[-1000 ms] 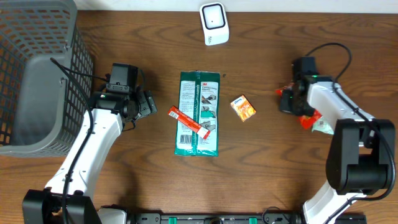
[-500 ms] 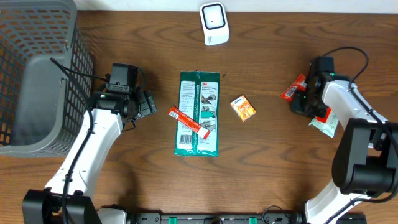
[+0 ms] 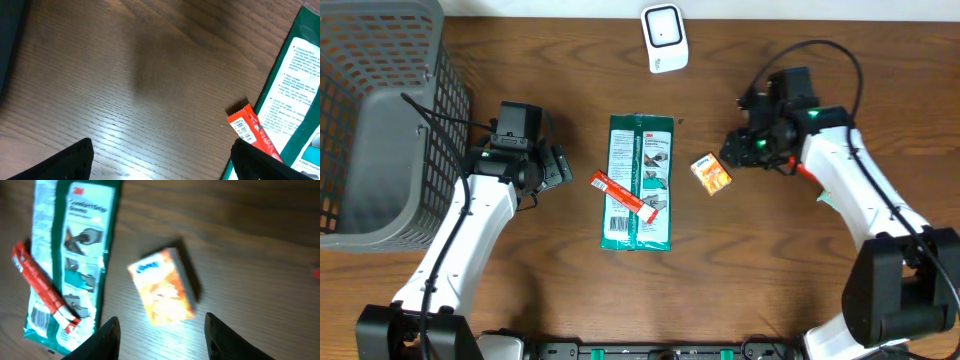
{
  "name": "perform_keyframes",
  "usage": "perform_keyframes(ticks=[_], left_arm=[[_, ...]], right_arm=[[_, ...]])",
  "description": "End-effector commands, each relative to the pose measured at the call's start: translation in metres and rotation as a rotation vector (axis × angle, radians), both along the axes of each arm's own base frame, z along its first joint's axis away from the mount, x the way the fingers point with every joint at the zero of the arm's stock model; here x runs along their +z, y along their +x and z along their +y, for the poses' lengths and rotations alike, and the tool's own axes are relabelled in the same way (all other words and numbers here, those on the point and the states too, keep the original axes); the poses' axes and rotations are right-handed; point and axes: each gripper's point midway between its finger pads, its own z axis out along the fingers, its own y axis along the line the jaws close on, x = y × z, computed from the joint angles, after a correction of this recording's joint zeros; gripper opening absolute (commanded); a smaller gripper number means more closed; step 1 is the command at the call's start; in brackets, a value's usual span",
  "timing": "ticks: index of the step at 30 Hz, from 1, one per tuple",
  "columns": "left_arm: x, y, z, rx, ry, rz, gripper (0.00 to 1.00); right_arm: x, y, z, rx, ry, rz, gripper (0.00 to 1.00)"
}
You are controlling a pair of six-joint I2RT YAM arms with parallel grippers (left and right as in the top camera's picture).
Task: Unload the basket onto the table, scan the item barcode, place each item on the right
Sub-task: 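Lower the right gripper over the tissue pack and close on it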
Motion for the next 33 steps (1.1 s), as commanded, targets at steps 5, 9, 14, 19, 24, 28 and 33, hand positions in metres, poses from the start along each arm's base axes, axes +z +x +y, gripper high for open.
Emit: perform_keyframes(ticks=[5,9,14,19,24,28,33], left_arm=[[0.002,0.003,0.002,0.011,0.005,-0.004,0.89],[0.002,0.003,0.002,0.011,0.005,-0.004,0.89],[0.002,0.003,0.002,0.011,0.005,-0.004,0.89],[0.002,0.003,0.002,0.011,0.005,-0.004,0.89],[0.002,0.003,0.002,0.011,0.005,-0.004,0.89],[0.002,0.003,0.002,0.011,0.005,-0.004,0.89],[0.002,0.003,0.002,0.011,0.005,-0.004,0.89]], right_arm=[[-0.033,0.000,0.027,0.131,-0.049,0.008,0.48],[-0.043,0.003,0.021,0.116,-0.068,0.025,0.45],[-0.044,0.005,0.007,0.084,-0.028,0.048,0.38],[-0.036,0.001,0.018,0.190,0.137,0.041,0.48],[-0.037,0.002,0.014,0.179,0.137,0.040,0.99],[-0.039,0.002,0.012,0.174,0.120,0.044,0.65],[-0.043,-0.002,0.007,0.163,0.093,0.061,0.28]])
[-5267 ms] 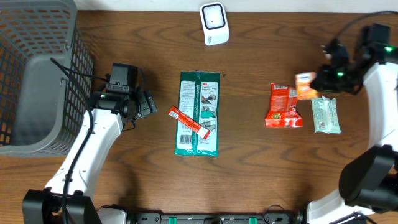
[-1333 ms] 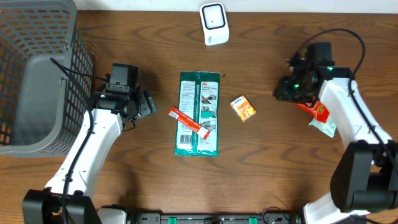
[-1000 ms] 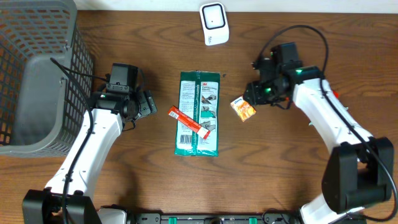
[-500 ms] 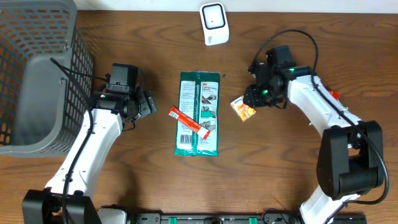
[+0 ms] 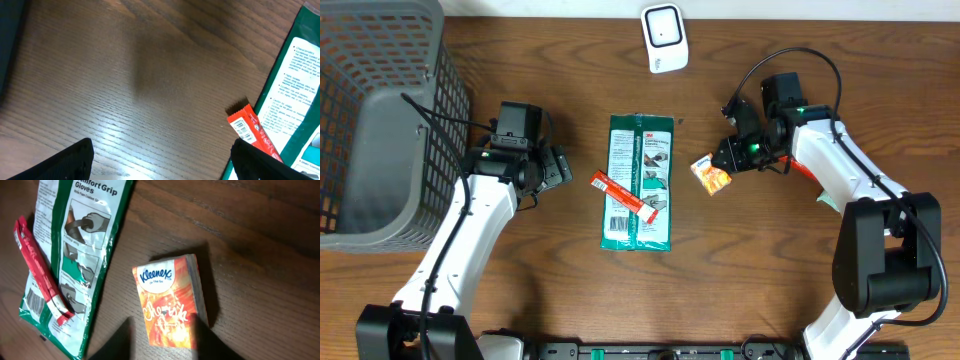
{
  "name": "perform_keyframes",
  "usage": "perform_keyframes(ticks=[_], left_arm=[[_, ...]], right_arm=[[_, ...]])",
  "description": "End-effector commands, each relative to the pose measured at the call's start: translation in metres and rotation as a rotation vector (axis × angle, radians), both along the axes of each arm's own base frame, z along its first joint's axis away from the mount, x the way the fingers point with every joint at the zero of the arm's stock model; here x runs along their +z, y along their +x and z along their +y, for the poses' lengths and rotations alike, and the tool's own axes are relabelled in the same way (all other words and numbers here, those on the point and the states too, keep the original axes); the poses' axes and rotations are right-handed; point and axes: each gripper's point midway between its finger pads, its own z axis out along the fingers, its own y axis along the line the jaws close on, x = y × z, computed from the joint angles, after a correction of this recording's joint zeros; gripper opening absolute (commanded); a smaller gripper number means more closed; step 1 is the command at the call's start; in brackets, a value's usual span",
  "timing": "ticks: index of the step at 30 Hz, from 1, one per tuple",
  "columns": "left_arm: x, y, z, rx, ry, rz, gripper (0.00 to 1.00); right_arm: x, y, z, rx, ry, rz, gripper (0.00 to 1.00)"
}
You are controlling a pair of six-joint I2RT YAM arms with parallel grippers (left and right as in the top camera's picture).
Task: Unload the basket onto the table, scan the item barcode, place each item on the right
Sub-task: 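Lower the right gripper over the tissue pack and close on it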
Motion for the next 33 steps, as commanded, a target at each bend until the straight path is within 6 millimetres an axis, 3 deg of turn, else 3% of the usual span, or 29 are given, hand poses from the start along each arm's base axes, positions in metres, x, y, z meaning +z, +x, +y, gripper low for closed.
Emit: perform_keyframes(ticks=[1,13,26,29,33], left_arm=[[0.002,0.003,0.002,0.011,0.005,-0.005,0.89],[0.002,0.003,0.002,0.011,0.005,-0.005,0.89],[0.002,0.003,0.002,0.011,0.005,-0.005,0.89],[0.002,0.003,0.002,0.011,0.005,-0.005,0.89],[0.002,0.003,0.002,0.011,0.005,-0.005,0.88]], right_arm=[[-0.009,-0.005,-0.002,0.005,-0.007,0.026,0.29],[-0.032,-0.009,-0.003,0.005,-0.007,0.017,0.23],[-0.050,-0.015,-0.004,0.008,-0.003,-0.009,0.25],[-0.044,-0.010,0.001,0.014,0.032,-0.027,0.26],[-0.020,-0.003,0.019,0.043,0.164,-0.051,0.31]])
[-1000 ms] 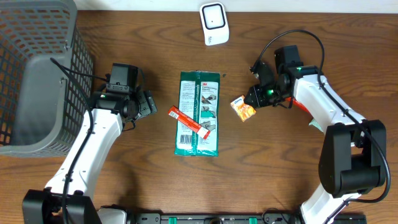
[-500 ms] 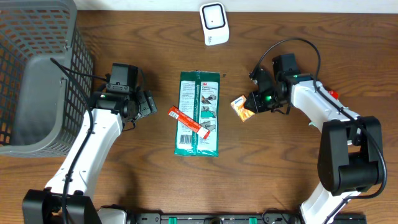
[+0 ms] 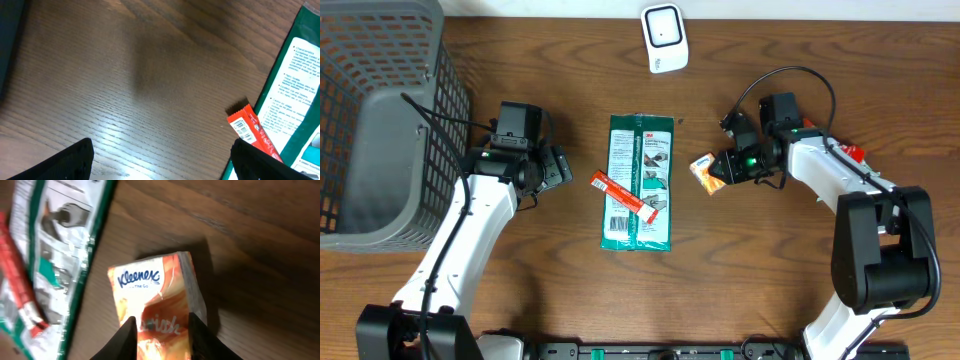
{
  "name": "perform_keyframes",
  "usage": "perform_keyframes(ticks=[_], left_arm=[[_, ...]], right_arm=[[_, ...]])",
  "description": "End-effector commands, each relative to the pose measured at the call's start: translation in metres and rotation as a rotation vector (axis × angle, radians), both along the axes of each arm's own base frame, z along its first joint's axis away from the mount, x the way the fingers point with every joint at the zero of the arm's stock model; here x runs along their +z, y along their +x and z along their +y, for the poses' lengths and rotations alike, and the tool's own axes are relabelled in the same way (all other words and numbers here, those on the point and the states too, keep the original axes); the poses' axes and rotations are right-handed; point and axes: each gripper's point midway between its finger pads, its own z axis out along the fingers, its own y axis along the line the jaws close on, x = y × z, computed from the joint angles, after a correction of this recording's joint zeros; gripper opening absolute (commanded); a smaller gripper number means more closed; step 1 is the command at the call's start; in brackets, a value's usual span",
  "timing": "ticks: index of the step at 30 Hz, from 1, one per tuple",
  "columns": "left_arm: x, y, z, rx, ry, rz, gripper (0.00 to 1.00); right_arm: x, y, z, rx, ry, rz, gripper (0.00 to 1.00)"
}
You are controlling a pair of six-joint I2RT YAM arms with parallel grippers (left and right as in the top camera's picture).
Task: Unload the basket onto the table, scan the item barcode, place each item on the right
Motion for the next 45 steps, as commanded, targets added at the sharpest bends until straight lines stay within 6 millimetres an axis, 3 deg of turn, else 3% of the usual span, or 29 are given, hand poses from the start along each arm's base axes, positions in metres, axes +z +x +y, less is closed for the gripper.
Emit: perform_keyframes(ticks=[1,7,17,22,34,41,45], left_arm=[[0.002,0.003,0.002,0.011,0.005,-0.005,0.88],[0.002,0.003,0.002,0.011,0.005,-0.005,0.89],[0.002,0.003,0.002,0.012,0.005,-0.005,0.88],[0.002,0.003,0.002,0.011,0.005,-0.005,0.89],[0.002,0.003,0.002,0.011,0.005,-0.005,0.89],[0.002,0.003,0.002,0.011,0.005,-0.005,0.89],[0.002,0.003,0.002,0.011,0.005,-0.005,0.89]], right_arm=[[0.020,0.004,0.016,0.042,0.120,-0.021,0.31],[0.040,0.011,0.013,0.037,0.122,-0.080,0.35],[0.026,0.019,-0.012,-0.023,-0.026,-0.096,0.32],[0.018,0.008,-0.013,-0.042,-0.025,-0.048,0.29],[0.000,-0.038,0.003,-0.052,-0.036,0.150,0.26],[0.000,-0.043,0.012,-0.026,-0.032,0.153,0.27],[-0.001,-0.034,0.001,-0.058,-0.054,0.132,0.28]])
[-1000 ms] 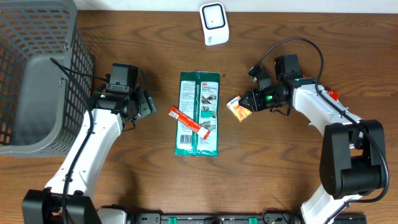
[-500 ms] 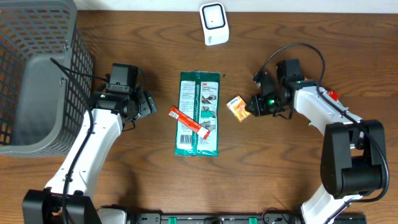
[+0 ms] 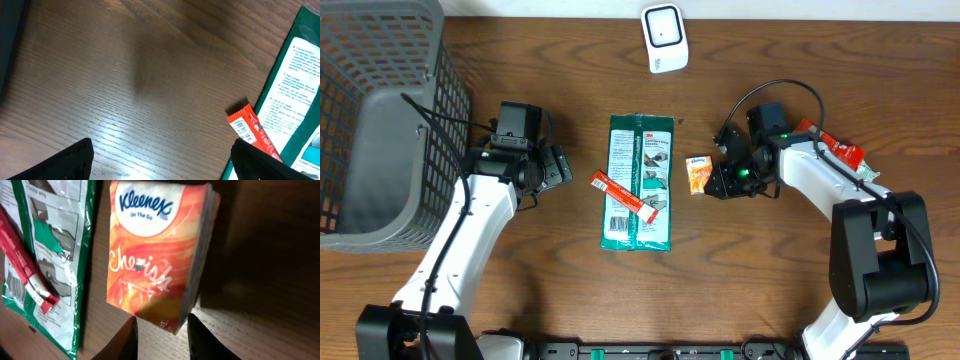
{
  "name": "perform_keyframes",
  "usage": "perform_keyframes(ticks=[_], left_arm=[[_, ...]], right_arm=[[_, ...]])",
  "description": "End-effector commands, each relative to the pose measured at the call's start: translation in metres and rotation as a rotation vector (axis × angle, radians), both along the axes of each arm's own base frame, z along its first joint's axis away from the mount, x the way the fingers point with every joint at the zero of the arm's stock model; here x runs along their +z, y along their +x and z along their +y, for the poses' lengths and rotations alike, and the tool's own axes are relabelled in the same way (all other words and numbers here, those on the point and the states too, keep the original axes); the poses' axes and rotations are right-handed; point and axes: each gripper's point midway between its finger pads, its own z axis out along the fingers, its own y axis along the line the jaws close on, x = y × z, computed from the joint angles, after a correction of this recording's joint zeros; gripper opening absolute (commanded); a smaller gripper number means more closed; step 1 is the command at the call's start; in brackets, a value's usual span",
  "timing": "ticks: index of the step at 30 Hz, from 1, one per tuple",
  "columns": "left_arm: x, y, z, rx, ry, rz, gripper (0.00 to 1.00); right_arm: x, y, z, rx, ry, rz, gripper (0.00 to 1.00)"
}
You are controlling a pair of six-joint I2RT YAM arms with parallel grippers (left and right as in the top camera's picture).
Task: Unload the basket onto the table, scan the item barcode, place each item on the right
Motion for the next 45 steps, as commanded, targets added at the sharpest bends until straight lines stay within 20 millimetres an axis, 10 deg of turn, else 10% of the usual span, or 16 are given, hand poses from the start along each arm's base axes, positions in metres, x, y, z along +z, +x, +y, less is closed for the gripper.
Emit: perform_keyframes(ticks=[1,13,45], left_arm=[[0.002,0.003,0.002,0.011,0.005,-0.005,0.89],[0.002,0.003,0.002,0.015,0.004,-0.005,0.88],[0.002,0.003,0.002,0.032,-0.003,-0.005,0.88]], right_arm=[[0.006,0.006,-0.008,-0.035,-0.006,-0.023,0.28],[0.030,0.026,0.004,-0.074,0.217,-0.070,0.32],[0.001,0.030,0.006,-0.071,0.120,-0.151,0.31]])
